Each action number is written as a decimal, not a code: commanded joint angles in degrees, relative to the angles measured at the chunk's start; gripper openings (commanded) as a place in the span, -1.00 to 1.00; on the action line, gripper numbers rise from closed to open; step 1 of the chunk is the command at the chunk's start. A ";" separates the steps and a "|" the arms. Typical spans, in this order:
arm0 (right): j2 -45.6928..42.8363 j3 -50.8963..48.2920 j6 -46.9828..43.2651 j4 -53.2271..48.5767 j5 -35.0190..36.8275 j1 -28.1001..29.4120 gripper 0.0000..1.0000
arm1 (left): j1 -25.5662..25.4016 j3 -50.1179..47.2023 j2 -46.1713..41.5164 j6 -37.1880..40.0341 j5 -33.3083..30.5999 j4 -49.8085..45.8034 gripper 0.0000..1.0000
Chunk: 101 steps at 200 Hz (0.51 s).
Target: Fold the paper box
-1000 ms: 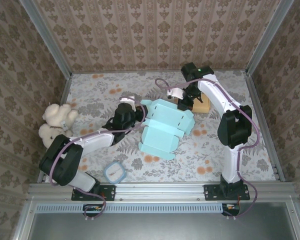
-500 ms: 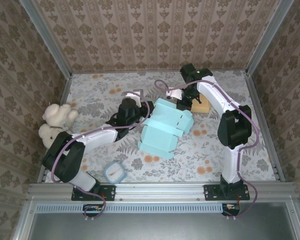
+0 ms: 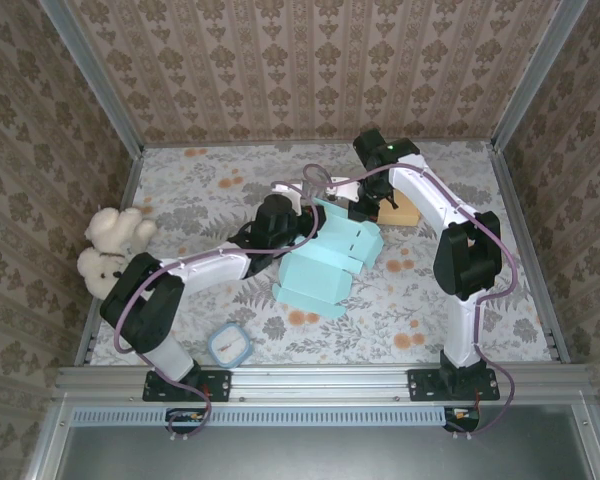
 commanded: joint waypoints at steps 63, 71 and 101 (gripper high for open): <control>-2.47 -0.72 -0.20 -0.76 -0.14 0.91 -1.00 | 9.31 -14.80 -10.46 -0.55 -1.68 0.95 -0.59; -2.50 -0.72 -0.12 -0.62 0.01 0.91 -1.00 | 9.45 -15.45 -10.70 -0.45 -1.94 0.72 -0.59; -2.90 -0.98 0.55 0.24 0.89 0.91 -1.00 | 9.61 -17.39 -10.02 -0.63 -3.41 0.36 -0.59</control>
